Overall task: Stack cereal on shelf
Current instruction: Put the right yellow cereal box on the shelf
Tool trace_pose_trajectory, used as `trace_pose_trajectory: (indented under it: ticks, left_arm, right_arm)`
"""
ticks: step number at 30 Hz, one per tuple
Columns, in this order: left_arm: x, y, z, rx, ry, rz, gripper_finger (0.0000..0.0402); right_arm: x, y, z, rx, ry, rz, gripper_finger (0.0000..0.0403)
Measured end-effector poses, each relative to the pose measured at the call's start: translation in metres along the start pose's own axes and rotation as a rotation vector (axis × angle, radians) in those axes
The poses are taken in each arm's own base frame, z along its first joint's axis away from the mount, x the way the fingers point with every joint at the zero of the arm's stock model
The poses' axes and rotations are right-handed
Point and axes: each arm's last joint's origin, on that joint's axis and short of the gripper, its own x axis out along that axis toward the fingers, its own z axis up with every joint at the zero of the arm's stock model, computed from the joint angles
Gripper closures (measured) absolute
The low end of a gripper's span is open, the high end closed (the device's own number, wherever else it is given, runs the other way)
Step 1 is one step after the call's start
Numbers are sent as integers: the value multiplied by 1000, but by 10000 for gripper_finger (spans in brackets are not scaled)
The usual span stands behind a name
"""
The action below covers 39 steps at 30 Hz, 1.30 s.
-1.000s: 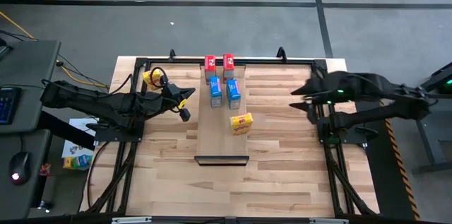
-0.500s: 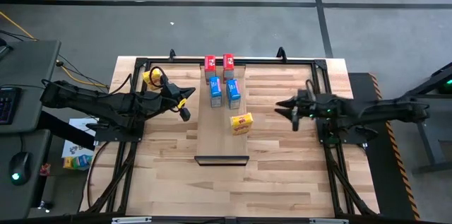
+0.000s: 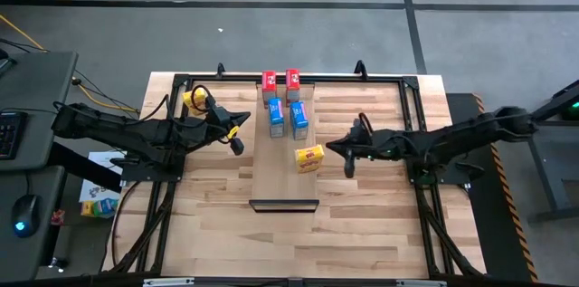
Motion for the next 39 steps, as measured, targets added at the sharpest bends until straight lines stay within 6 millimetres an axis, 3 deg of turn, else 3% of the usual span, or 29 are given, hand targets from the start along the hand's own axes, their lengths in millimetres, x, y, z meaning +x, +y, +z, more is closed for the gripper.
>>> trace_pose_trajectory:
  ticks: [8, 18, 23, 29, 39]
  left_arm:
    - [0, -1, -1, 9, 14, -36, 402]
    - [0, -1, 2, 5, -11, -45, 401]
    - [0, -1, 2, 2, -15, -46, 402]
    - [0, -1, 2, 2, -15, -46, 401]
    - [0, -1, 2, 2, -15, -46, 402]
  right_arm:
    - [8, 7, 16, -71, 84, -25, 402]
    - [1, 17, -1, -99, 257, 77, 403]
    - [-2, 30, -2, -126, 220, 97, 403]
    - [-2, 31, 3, -124, 144, 8, 403]
    - [-2, 39, 12, -27, 48, 96, 403]
